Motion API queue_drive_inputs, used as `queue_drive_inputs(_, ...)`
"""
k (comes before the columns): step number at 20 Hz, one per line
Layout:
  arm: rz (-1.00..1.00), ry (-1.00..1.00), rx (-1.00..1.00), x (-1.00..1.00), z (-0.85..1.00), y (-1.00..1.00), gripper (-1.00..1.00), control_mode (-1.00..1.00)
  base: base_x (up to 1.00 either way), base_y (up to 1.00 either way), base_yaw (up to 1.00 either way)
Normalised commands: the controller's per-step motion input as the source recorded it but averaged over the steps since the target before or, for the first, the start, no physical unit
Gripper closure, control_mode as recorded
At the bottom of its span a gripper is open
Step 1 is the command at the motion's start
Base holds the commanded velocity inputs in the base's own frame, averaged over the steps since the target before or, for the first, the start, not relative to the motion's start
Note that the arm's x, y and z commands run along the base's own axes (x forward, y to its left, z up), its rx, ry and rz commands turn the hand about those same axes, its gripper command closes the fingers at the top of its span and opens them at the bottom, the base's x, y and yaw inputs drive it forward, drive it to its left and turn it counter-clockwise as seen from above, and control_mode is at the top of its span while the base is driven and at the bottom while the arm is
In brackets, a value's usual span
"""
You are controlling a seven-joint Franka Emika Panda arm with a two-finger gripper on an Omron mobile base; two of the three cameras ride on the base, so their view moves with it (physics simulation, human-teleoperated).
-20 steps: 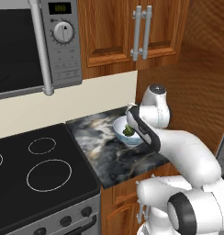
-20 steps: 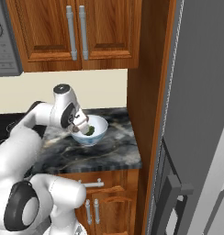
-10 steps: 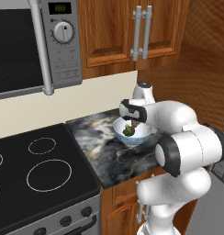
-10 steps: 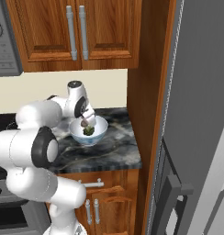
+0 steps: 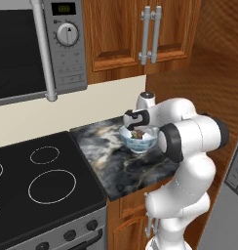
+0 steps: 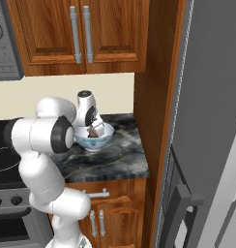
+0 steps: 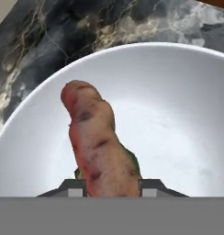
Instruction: Take the broccoli, potato, and mushroom from the freezer and place them in the bowl on the counter.
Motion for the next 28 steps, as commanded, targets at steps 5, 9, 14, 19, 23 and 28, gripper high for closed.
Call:
queue_drive_inputs(5,-0.01,0.02,0.00,0.00,-0.34,-0.01,-1.00,-1.00,0.00,0.00,0.00)
queue_drive_inputs(9,0.00,0.00,0.00,-0.10,0.02,-0.04,-1.00,-1.00,0.00,0.00,0.00)
queue_drive_inputs(14,0.00,-0.04,0.00,-0.44,0.62,-0.08,-1.00,-1.00,0.00,0.00,0.00)
queue_drive_inputs(19,0.00,-0.16,0.00,-0.91,0.99,-0.02,-1.00,-1.00,0.00,0.00,0.00)
queue_drive_inputs(23,0.00,-0.26,-0.01,-1.00,1.00,0.00,-1.00,-1.00,0.00,0.00,0.00)
queue_drive_inputs(28,0.00,-0.36,0.00,-1.00,0.77,-0.01,-1.00,-1.00,0.00,0.00,0.00)
